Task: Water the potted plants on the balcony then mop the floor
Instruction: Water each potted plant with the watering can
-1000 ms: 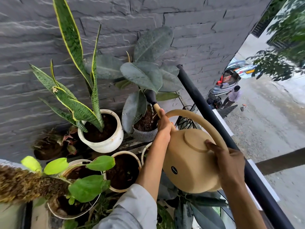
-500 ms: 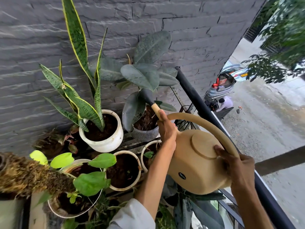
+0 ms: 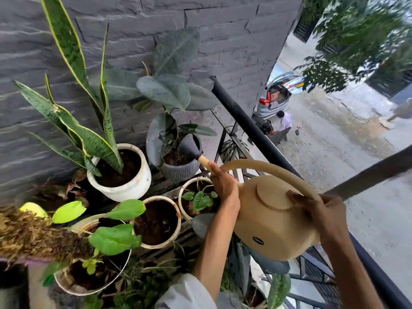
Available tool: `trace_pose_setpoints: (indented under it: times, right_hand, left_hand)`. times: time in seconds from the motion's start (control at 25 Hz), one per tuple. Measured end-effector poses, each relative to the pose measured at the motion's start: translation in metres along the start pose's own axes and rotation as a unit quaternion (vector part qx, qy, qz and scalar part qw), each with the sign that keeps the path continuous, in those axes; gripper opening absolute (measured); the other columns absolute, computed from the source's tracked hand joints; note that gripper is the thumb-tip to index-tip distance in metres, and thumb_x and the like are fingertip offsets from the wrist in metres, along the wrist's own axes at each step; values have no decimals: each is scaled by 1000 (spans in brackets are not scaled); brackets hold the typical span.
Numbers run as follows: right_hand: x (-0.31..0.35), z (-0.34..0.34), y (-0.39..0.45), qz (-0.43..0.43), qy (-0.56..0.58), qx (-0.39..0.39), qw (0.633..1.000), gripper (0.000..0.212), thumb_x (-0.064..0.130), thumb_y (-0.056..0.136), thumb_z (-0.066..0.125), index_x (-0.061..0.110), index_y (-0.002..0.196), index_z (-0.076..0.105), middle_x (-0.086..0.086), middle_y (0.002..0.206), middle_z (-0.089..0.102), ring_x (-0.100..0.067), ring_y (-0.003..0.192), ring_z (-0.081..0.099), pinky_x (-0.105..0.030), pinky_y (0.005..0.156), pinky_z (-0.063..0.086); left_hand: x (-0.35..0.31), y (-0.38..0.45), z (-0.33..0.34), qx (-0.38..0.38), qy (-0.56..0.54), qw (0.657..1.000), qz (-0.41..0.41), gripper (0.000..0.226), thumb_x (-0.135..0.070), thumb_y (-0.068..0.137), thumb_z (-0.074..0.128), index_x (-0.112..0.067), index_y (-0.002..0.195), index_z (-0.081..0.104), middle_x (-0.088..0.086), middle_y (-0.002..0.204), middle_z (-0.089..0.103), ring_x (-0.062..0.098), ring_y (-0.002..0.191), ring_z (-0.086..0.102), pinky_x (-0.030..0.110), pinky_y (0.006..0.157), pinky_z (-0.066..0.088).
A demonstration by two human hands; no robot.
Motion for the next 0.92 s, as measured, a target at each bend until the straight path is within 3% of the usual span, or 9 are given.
trace_pose_setpoints:
  times: [0.12, 0.2, 0.36, 0.52, 0.6, 0.84, 0.92]
  right_hand:
    - [-6, -9, -9, -7, -26, -11, 1000, 40, 39, 70, 91, 4, 60, 72, -7, 50, 54, -24, 57, 48, -38, 57, 34]
    - [-12, -10, -16, -10, -37, -13, 999, 42, 43, 70, 90, 5, 61, 73, -13, 52, 56, -24, 57, 48, -39, 57, 35]
    - [-14, -12, -28, -20, -63, -28, 997, 40, 45, 69, 90, 10, 59, 74, -18, 58, 64, -28, 57, 53, -39, 56, 38]
    - [-6, -14, -33, -22, -71, -35, 997, 25, 42, 72, 90, 23, 62, 78, -17, 60, 66, -29, 60, 56, -39, 56, 39]
    - [-6, -12, -37, -17, -68, -30, 997, 32, 40, 73, 90, 16, 58, 76, -12, 56, 63, -28, 58, 54, -37, 55, 37]
    - [-7, -17, -40, -4, -66, -47, 997, 33, 45, 73, 89, 15, 66, 77, -13, 64, 70, -33, 65, 62, -41, 59, 44]
    - [-7, -18, -42, 9, -52, -49, 997, 33, 43, 73, 89, 14, 63, 75, -7, 57, 67, -30, 62, 58, -38, 57, 42]
  left_hand:
    - [10, -8, -2, 1, 13, 1000, -14, 78, -80, 96, 24, -13, 102, 64, 10, 91, 72, 29, 84, 69, 34, 70, 50]
    - [13, -10, -5, 5, 28, 999, -19, 76, -77, 98, 23, -13, 100, 65, 9, 90, 72, 27, 80, 68, 33, 69, 50]
    - [25, -8, -10, 22, 46, 998, -34, 84, -81, 95, 21, -11, 100, 67, 11, 94, 73, 30, 87, 70, 40, 85, 54]
    - [27, -7, -9, 21, 39, 998, -33, 82, -78, 97, 24, -10, 94, 68, 13, 92, 75, 30, 87, 71, 40, 89, 56]
    - [26, -5, -10, 22, 41, 998, -37, 82, -79, 96, 24, -11, 96, 69, 13, 92, 75, 30, 88, 72, 41, 92, 56]
    - [34, -4, -1, 48, 27, 997, -55, 84, -82, 94, 26, -12, 113, 67, 12, 99, 75, 29, 93, 71, 42, 91, 55]
    - [35, -3, 3, 55, 31, 997, -51, 83, -81, 94, 25, -13, 117, 65, 10, 97, 74, 28, 93, 70, 40, 88, 55]
Point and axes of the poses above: each hand's wrist, its own y-axis towards the middle knuckle, its own z-axis out of the palm, x = y × z, the point moved 2 cm from there along y, towards the middle knuckle
